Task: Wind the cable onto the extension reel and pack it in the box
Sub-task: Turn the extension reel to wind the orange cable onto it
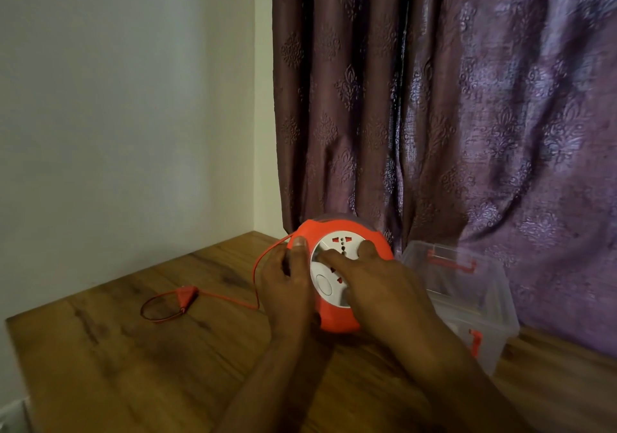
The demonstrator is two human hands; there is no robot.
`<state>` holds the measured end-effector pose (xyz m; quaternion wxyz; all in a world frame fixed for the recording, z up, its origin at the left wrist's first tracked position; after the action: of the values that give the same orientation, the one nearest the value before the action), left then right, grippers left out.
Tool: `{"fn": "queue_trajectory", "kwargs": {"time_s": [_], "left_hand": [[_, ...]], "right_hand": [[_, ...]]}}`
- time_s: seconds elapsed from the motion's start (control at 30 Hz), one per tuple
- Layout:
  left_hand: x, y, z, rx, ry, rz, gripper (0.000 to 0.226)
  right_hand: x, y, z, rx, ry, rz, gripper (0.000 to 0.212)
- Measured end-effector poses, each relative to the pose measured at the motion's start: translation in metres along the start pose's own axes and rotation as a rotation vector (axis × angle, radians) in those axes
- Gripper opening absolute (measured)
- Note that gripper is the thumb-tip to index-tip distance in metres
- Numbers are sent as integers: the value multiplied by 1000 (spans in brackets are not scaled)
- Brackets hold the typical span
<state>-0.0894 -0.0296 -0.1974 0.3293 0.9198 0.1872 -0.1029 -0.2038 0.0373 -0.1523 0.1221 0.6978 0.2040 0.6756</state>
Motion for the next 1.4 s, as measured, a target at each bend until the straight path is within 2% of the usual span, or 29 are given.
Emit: {"fn": "queue_trajectory", "kwargs": {"time_s": [0.1,0.2,0.27,0.33,0.5,0.6,0.7,0.83,0.97,1.03,1.1,1.17,1.27,1.4], "left_hand": [[2,2,4,14,-4,0,35],[2,1,2,3,23,18,38],[1,0,0,-3,39,37,33],[0,0,1,-8,58,51,30],[0,0,1,-45,75,34,42],[-2,-4,-2,-9,62,50,34],[-3,-6,-3,13,54,57,29],[-3,-7,-5,-3,56,65,30],[-4,-6,-4,11,49,63,32],[-3,-5,-3,35,23,53,31],[1,-1,1,86,-16,25,31],[4,3,3,145,-38,-6,32],[6,5,3,163,-61,-37,33],[6,5,-1,154,-57,-27,32]], "right_hand": [[-2,1,6,-5,-24,-93,56],[-6,1,3,-61,0,-171,65],[-8,0,-3,-154,83,-196,69],[-10,0,-7,-260,151,-197,72],[-15,1,-12,-404,284,-159,81],[-12,1,-17,-482,378,-183,74],[-15,2,-21,-562,587,-150,65],[-18,3,-21,-590,781,-149,60],[-14,2,-20,-567,785,-148,57],[-6,1,-19,-508,688,-191,50],[9,0,-13,-370,493,-296,39],[21,-1,-4,-176,350,-346,40],[22,-1,6,-22,200,-185,53],[14,-3,9,17,152,24,59]]}}
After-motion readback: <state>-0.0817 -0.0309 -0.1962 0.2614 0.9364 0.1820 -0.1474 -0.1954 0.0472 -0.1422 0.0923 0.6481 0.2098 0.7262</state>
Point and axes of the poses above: each hand's wrist, its own y-axis towards the middle knuckle, its own x-axis out of the back of the hand, z = x × y, the point moved 4 cm from there along y, towards the middle knuckle, and after that the axes turned 1 degree about z, right-handed, at the moved point
